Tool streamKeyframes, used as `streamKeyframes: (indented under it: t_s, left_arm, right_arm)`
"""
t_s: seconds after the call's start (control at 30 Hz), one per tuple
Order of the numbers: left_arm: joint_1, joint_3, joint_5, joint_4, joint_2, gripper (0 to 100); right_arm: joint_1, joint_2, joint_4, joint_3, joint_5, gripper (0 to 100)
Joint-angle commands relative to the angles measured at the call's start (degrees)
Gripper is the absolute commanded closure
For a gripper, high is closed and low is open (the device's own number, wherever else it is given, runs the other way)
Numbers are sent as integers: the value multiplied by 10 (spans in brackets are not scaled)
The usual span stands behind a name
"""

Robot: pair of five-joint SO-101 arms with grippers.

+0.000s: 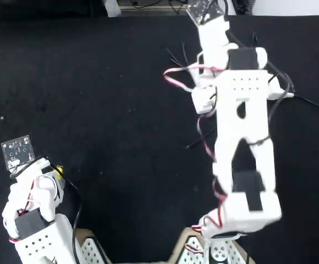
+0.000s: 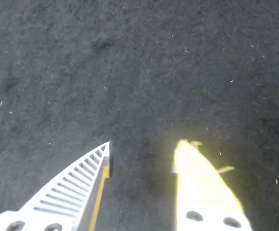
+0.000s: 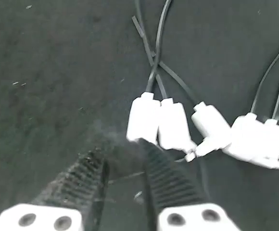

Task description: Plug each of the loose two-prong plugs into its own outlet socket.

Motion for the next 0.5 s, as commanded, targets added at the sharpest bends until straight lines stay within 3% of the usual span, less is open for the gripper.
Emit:
streamKeyframes:
  t_s: [0.0,0.27,0.47]
  left_arm:
    - [6,-43,36,-5,1,967]
    - [53,-37,41,-4,1,964]
    - [97,-36,41,15,1,967]
  right_arm:
    - [-23,-142,-41,92,-25,988]
    - [-66,-429,-201,447,-36,987]
    - [-69,-609,-233,664,-40,987]
